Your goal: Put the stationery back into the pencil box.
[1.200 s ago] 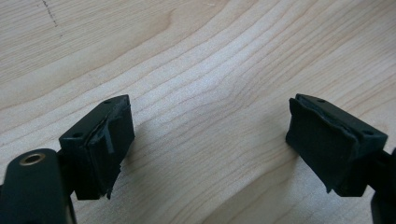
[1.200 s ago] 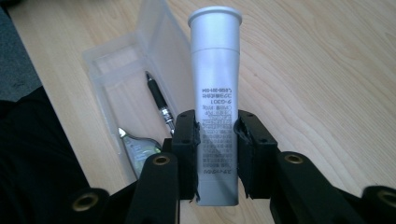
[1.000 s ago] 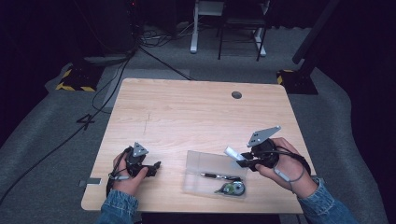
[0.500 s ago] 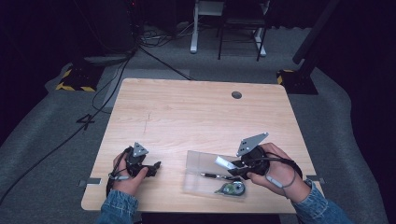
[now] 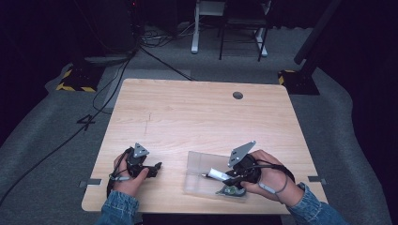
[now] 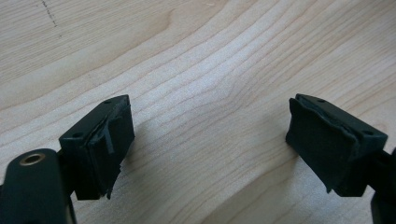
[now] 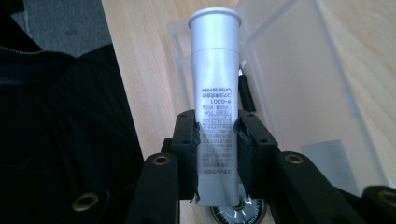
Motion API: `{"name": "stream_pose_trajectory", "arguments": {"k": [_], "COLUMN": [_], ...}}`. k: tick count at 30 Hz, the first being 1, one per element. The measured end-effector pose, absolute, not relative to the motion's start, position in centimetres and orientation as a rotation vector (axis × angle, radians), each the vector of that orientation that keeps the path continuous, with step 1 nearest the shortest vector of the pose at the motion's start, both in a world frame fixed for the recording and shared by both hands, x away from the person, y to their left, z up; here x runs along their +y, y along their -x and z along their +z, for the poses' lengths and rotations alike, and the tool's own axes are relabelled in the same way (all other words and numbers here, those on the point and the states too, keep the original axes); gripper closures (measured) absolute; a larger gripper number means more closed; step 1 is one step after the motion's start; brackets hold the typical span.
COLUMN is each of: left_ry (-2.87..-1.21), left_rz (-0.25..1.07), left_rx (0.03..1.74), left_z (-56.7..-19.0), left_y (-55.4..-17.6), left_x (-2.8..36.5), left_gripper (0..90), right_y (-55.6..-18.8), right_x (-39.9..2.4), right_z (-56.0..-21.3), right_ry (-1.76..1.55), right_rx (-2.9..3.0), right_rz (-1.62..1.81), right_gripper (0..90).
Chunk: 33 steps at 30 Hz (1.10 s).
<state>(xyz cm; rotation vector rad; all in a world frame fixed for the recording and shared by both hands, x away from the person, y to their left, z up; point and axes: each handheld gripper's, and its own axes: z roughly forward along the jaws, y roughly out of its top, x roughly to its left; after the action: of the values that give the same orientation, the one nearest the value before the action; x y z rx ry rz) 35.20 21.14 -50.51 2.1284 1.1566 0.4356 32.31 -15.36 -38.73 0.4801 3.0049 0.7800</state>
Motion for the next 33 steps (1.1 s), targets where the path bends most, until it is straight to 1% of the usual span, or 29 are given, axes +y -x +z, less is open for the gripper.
{"name": "stream_pose_trajectory", "arguments": {"k": [14,33], "left_ry": [-2.129,-2.129], "left_rz": [0.435,0.435], "left_rx": [1.156,1.156], "left_z": [-50.5,-50.5], "left_y": [-35.2,-35.2], "left_x": [21.1,21.2], "left_gripper": [14.9,14.9], "right_y": [-32.9,-34.6], "right_x": [-13.0,-11.2], "right_z": [-41.9,-44.5], "right_ry": [-0.434,-0.361], "right_rx": [3.094,3.096], "right_rz": [0.642,0.565], "right_gripper": [71.2,71.2]}}
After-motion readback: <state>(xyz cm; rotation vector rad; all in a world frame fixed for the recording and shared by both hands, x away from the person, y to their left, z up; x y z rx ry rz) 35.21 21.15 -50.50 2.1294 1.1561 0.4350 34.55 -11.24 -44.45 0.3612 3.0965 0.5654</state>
